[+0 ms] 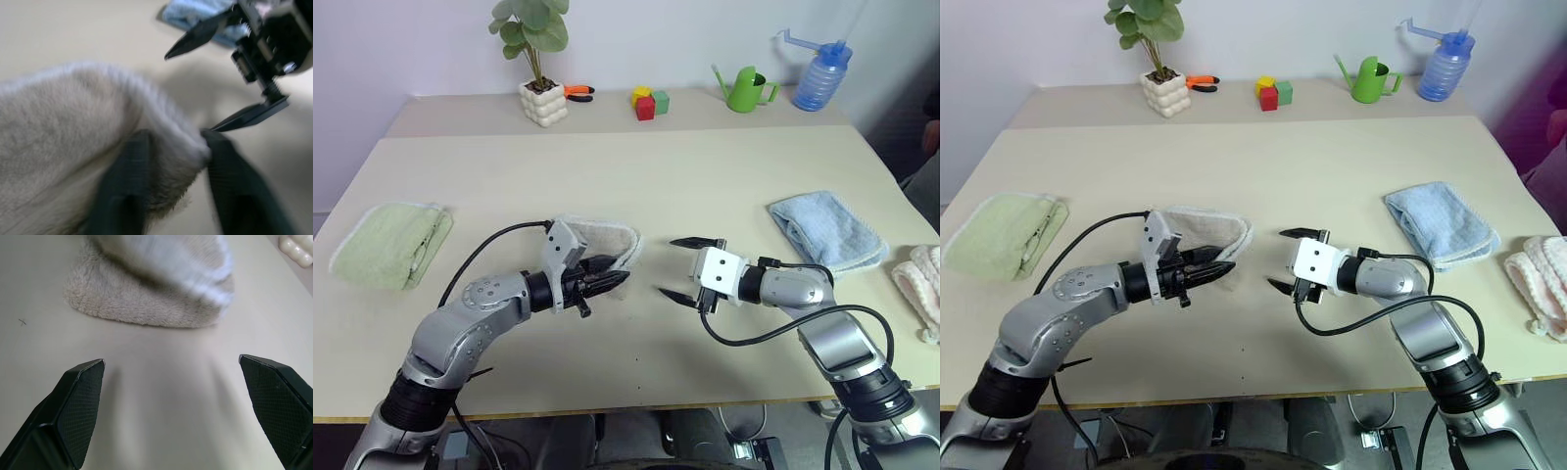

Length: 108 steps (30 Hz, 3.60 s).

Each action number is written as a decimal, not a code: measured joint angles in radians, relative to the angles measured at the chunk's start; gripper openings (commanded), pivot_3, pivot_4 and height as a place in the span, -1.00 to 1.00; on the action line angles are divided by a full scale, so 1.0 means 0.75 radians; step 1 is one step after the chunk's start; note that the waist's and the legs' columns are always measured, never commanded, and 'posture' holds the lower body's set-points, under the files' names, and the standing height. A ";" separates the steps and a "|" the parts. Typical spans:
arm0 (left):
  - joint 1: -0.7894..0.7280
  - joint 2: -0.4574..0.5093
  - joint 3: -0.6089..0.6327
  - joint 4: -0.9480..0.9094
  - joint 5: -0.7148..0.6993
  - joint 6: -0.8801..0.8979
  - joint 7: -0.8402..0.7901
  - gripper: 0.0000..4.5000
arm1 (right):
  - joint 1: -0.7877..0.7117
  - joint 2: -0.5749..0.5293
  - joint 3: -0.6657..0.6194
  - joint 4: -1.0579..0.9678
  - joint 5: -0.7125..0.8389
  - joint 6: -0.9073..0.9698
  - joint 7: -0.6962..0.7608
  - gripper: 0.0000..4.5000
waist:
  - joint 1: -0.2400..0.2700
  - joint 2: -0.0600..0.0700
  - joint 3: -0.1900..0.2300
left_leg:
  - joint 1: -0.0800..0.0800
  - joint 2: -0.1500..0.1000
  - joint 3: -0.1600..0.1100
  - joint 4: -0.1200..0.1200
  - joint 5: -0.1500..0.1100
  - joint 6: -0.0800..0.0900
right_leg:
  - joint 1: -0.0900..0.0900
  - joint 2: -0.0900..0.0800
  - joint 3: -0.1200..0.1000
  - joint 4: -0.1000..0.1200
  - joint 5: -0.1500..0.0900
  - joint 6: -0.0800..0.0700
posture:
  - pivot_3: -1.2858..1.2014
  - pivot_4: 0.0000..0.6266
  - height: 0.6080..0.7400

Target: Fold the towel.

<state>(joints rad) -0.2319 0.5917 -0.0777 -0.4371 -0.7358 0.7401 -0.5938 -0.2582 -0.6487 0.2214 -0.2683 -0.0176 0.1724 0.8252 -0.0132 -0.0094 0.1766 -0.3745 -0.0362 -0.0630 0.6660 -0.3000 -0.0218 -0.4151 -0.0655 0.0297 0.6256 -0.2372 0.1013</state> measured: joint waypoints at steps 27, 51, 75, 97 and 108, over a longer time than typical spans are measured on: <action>-0.002 -0.225 0.073 0.472 0.456 -0.418 0.164 -0.81 | -0.258 0.460 0.219 0.415 -0.003 0.177 -0.221 -0.99 | 0.002 0.001 0.000 | -0.007 -0.002 0.000 -0.002 0.002 -0.004 | -0.012 -0.001 0.000 0.005 0.001 0.001 | 0.03 -0.52 0.80; 0.189 -0.134 0.403 0.279 0.327 -0.386 0.098 0.18 | -0.203 0.392 -0.051 0.059 0.242 0.586 -0.166 1.00 | -0.001 0.001 -0.001 | -0.007 -0.001 -0.001 -0.002 0.002 -0.004 | -0.012 -0.001 0.000 0.005 0.001 0.001 | 0.03 -0.52 0.80; 0.294 -0.123 0.340 0.156 0.415 -0.478 0.012 1.00 | -0.264 0.786 -0.207 0.184 0.560 1.186 -0.481 -0.23 | -0.006 0.001 -0.001 | -0.013 -0.001 -0.001 -0.002 0.002 -0.004 | -0.018 -0.001 0.000 0.006 0.001 0.001 | 0.03 -0.52 0.80; 0.117 -0.211 0.173 0.235 0.448 -0.479 0.012 1.00 | -0.472 0.510 -1.162 0.063 0.847 1.024 -0.947 -0.98 | 0.018 0.002 0.000 | -0.017 -0.001 -0.001 -0.001 0.002 -0.003 | -0.019 -0.001 -0.002 0.005 0.002 0.001 | 0.03 -0.52 0.80; 0.035 -0.231 0.103 0.354 0.476 -0.512 -0.057 1.00 | -0.218 0.440 -1.680 0.095 1.134 1.352 -1.347 -0.98 | -0.004 0.007 -0.002 | -0.016 0.000 0.003 -0.001 0.002 -0.002 | -0.019 -0.001 0.002 0.007 0.002 0.002 | 0.03 -0.52 0.80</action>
<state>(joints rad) -0.2059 0.4185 -0.0003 -0.1720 -0.3787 0.3559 -0.6363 -0.4214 -0.3190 -1.0383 -0.1969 0.8331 1.1864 -0.1848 -0.0165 -0.0042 0.1753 -0.3861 -0.0365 -0.0607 0.6656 -0.2984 -0.0230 -0.4294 -0.0660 0.0308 0.6308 -0.2360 0.1024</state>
